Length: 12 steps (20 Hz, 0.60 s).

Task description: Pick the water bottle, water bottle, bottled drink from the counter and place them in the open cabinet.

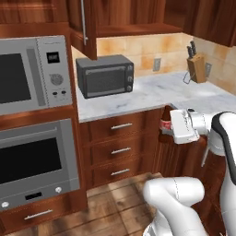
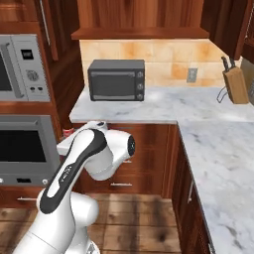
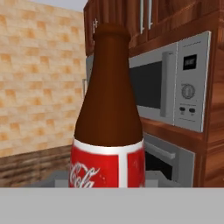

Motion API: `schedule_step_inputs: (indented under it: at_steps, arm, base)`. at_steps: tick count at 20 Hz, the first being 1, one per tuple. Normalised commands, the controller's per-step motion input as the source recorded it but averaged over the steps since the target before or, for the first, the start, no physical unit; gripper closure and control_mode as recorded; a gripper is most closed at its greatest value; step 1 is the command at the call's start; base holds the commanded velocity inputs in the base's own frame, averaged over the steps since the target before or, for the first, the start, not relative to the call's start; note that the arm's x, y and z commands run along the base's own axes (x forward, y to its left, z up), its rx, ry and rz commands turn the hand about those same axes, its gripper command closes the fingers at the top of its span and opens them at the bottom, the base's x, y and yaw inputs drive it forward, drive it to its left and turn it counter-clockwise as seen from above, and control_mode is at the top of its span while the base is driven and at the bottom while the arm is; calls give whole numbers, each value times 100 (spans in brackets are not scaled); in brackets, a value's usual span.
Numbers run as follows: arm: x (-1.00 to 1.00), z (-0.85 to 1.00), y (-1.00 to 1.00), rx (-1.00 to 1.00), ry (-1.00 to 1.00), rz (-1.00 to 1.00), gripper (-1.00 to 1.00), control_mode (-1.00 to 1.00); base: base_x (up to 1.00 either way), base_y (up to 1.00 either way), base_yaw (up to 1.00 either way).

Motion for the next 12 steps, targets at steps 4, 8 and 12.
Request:
schedule_step_inputs:
  at_steps: [4, 8, 12]
  arm:
    - [0, 0, 0, 0, 0, 0, 100, 100]
    - [0, 0, 0, 0, 0, 0, 100, 100]
    - [0, 0, 0, 0, 0, 0, 100, 100]
  base:
    - [79, -24, 15]
    - [75, -30, 14]
    - [70, -37, 14]
